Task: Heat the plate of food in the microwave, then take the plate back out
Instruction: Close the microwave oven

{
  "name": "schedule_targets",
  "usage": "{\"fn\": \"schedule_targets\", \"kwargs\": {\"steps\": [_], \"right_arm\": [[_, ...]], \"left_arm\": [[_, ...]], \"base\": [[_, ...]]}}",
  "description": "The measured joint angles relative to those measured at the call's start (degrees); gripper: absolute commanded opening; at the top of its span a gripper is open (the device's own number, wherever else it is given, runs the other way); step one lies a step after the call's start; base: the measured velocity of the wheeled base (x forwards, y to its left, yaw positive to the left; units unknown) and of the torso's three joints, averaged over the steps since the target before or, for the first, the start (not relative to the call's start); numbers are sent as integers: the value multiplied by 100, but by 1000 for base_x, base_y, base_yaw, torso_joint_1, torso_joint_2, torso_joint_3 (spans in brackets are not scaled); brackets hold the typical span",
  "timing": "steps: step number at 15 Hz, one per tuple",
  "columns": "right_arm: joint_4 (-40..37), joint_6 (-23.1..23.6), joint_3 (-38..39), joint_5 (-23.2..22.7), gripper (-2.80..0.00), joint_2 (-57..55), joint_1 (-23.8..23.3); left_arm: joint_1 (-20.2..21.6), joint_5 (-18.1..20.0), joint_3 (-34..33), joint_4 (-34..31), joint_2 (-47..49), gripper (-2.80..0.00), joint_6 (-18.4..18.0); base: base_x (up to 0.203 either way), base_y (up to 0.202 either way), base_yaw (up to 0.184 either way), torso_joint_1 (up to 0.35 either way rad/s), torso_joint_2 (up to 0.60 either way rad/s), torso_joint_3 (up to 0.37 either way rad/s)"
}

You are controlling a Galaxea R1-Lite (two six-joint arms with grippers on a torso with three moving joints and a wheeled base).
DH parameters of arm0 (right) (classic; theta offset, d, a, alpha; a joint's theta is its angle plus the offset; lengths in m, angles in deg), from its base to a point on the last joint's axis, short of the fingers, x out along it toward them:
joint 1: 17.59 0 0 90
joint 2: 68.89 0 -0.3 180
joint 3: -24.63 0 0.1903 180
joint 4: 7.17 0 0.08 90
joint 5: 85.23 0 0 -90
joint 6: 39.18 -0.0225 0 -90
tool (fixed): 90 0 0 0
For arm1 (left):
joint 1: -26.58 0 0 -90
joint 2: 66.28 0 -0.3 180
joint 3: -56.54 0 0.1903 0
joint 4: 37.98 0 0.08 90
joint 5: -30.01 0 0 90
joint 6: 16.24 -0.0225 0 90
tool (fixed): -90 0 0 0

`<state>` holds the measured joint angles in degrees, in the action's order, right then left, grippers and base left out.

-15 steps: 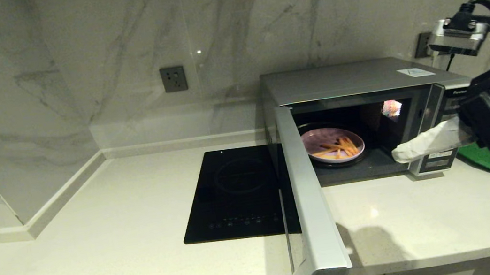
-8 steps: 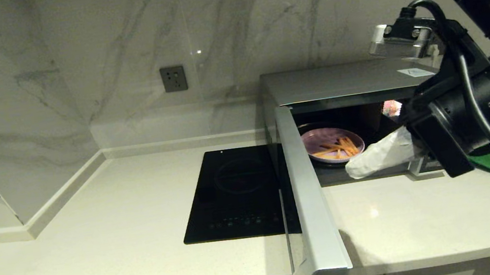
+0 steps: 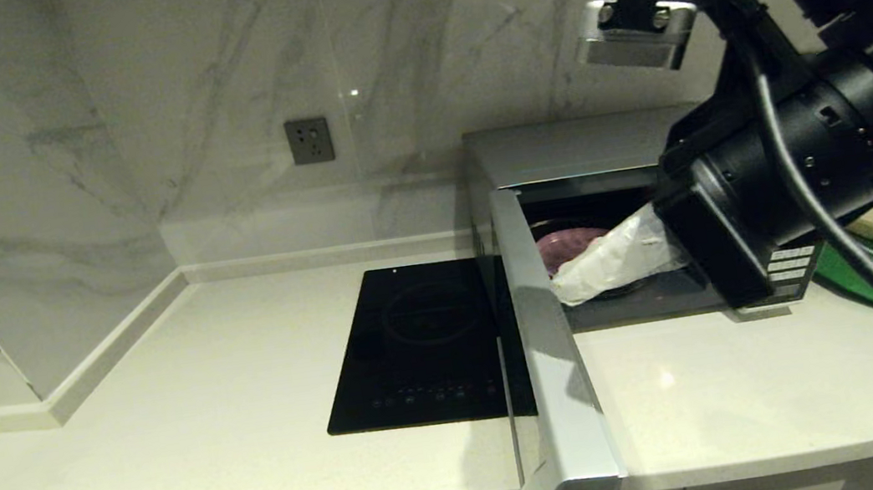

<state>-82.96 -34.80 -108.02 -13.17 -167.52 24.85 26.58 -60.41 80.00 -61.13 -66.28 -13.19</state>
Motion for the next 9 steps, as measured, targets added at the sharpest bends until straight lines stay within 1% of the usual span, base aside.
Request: {"fn": "schedule_targets", "kwargs": {"steps": [2, 4, 9], "right_arm": [[41, -5, -295, 268, -280, -340, 231], [177, -3, -400, 466, -280, -649, 414], [206, -6, -436, 536, -280, -1017, 546]], "left_arm": [[0, 0, 0, 2, 0, -280, 0], [0, -3, 0, 5, 0, -280, 0], [0, -1, 0, 2, 0, -280, 0]], "base": [[0, 0, 0, 0, 0, 0], [0, 0, 0, 0, 0, 0], [0, 0, 0, 0, 0, 0]]}}
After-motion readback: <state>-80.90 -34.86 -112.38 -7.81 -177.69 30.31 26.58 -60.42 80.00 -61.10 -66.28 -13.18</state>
